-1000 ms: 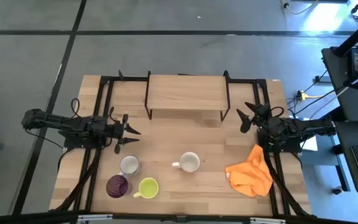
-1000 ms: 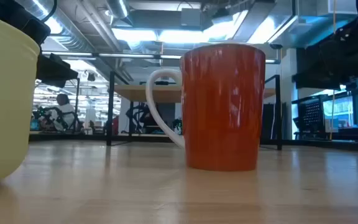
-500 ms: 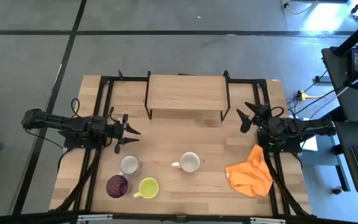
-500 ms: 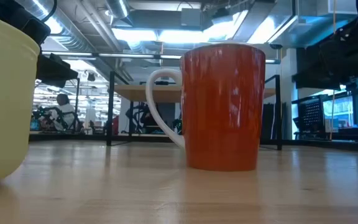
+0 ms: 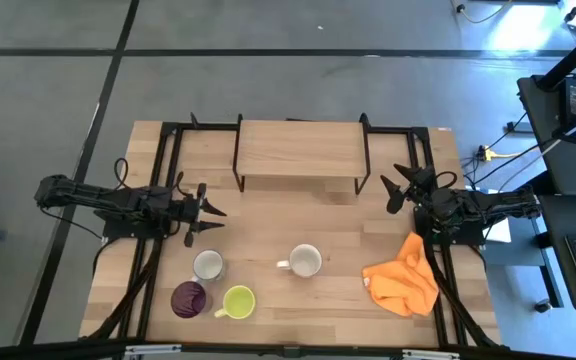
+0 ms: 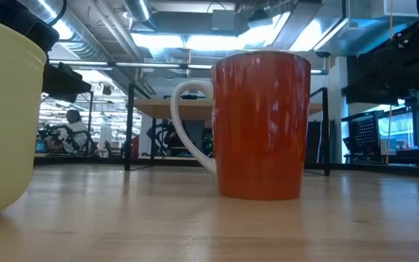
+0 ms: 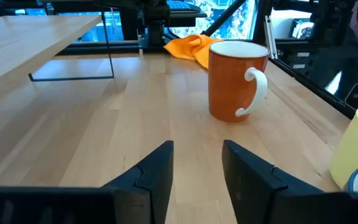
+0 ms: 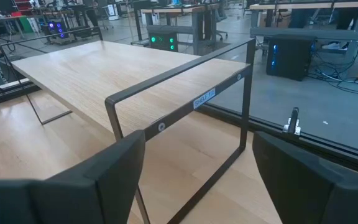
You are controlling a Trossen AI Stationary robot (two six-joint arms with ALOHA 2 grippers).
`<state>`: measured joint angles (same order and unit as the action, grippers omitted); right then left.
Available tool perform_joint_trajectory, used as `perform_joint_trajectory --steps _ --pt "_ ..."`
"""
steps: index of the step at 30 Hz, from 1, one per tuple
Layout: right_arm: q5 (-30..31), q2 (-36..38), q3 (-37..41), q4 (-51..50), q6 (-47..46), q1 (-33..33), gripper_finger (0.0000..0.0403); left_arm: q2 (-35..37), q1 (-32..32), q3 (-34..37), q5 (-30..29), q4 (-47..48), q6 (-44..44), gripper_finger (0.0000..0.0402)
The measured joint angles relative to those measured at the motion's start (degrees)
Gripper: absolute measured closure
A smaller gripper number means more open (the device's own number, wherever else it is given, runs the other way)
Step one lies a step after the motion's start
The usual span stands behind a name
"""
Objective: Stack small to large cups/mugs on shelf
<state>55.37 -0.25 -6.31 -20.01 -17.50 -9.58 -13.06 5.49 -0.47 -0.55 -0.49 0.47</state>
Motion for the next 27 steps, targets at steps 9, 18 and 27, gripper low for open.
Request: perform_joint_trajectory --steps 9,18,27 --pt "0.0 0.0 0.0 0.0 0.0 0.0 0.0104 0.0 0.0 0.0 0.0 0.0 0.0 0.027" --pt "11.6 0.0 0.1 5.6 23.1 0.2 0.0104 0.0 0.0 0.0 0.0 0.0 0.0 0.027" --pt "-0.4 0.0 0.2 10.5 25.0 0.2 0.0104 0.0 0.0 0.0 0.0 0.0 0.0 0.027"
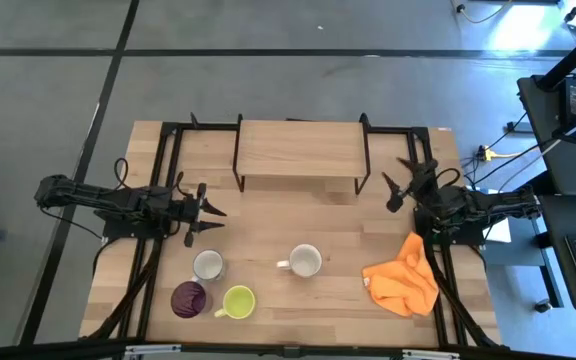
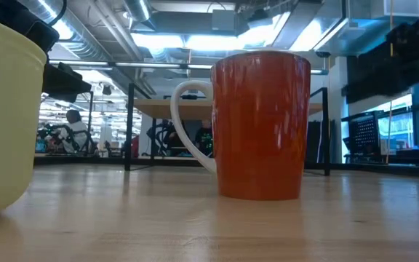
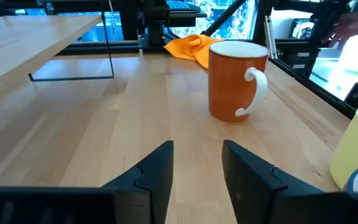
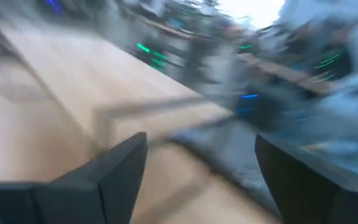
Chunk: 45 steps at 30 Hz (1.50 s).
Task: Stack small to large cups/mugs on shelf
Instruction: Put the violet cup on the shelf
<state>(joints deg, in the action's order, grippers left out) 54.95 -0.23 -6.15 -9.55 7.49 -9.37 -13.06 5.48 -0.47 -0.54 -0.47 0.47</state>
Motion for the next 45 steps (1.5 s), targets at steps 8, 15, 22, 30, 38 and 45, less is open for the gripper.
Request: perform_joint_trajectory --steps 8,15,22,30,38,45 --pt "-14.5 0.0 0.1 5.2 -16.2 0.0 0.0104 0.0 0.0 0.0 0.0 0.0 0.0 0.027" --pt "-12.9 -0.3 0.1 5.7 -17.4 0.0 0.0104 0.0 0.0 0.0 0.0 0.0 0.0 0.027" --pt "-29.4 -3.4 -0.1 50.0 -9.5 0.1 0.0104 0.0 0.0 0.0 0.0 0.0 0.0 0.027" --pt "-41.7 -19.0 -25.1 38.9 5.1 0.1 0.0104 0.0 0.0 0.0 0.0 0.0 0.0 0.027" --pt "-24.8 -46.2 -64.2 -18.1 -9.9 0.1 0.0104 0.0 0.0 0.0 0.0 0.0 0.0 0.027" --pt "-19.9 -61.2 -83.0 -33.9 -25.2 0.1 0.0104 0.0 0.0 0.0 0.0 0.0 0.0 0.027"
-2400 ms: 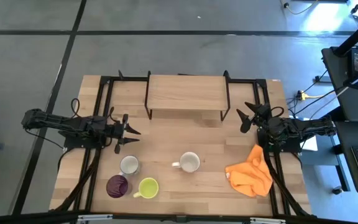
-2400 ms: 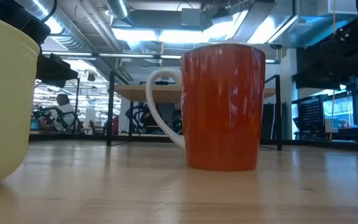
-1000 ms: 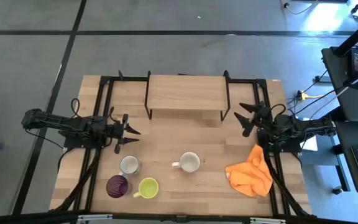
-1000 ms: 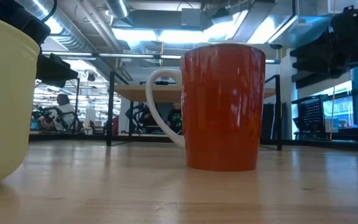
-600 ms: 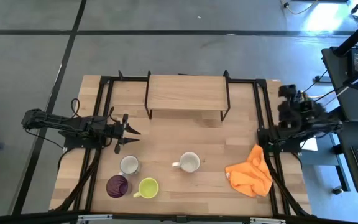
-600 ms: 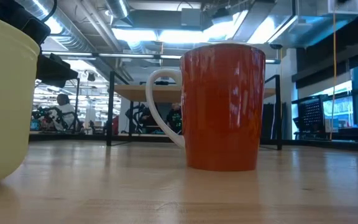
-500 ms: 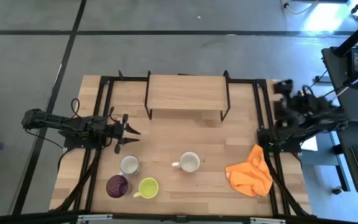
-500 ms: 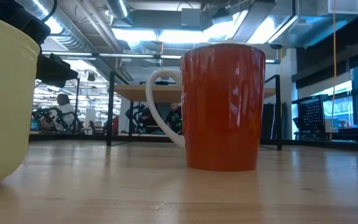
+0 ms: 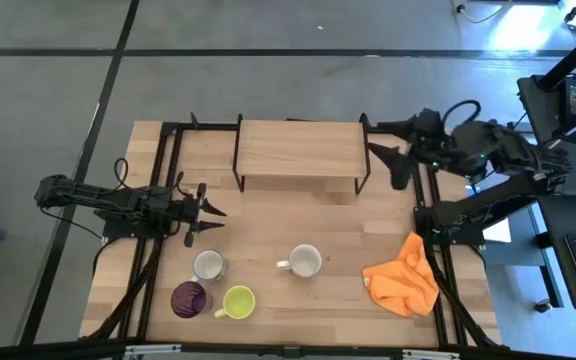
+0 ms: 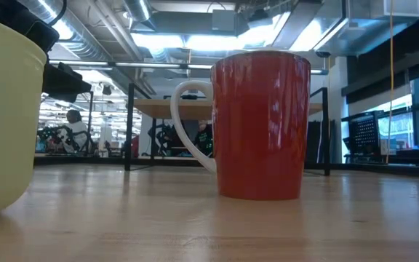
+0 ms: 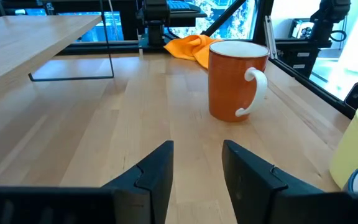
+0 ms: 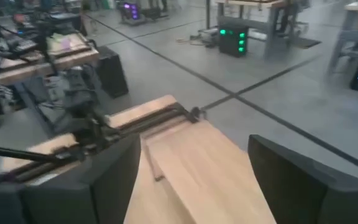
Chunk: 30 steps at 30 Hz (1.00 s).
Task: Stack small to large cups/mugs on shelf
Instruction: Put the violet cup on the shelf
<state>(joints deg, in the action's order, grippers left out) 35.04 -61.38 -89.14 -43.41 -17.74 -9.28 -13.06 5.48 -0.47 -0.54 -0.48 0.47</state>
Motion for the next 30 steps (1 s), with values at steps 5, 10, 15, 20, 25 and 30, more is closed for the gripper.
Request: perform_joint_trajectory --steps 5,10,15,20,25,30 --pt "-2.0 -6.1 -6.6 1.8 0.3 0.0 0.0104 0.0 0.0 0.0 0.0 0.0 0.0 0.027" --pt "-2.1 -9.8 -9.6 6.8 6.4 0.0 0.0104 0.0 0.0 0.0 0.0 0.0 0.0 0.027" --pt "-2.1 -11.7 -10.1 9.4 10.8 0.0 0.0104 0.0 0.1 0.0 1.1 -3.2 5.8 0.027" --pt "-2.1 -12.5 -10.1 9.5 10.3 0.0 0.0104 0.0 0.2 0.0 1.4 -12.8 25.6 0.027" --pt "-2.1 -12.5 -10.1 9.7 8.7 0.0 0.0104 0.0 0.2 0.0 0.8 -29.7 37.0 0.027" --pt "-1.8 -12.5 -10.1 9.7 1.4 0.2 0.0104 0.1 0.2 0.0 -3.5 -47.6 34.0 0.027"
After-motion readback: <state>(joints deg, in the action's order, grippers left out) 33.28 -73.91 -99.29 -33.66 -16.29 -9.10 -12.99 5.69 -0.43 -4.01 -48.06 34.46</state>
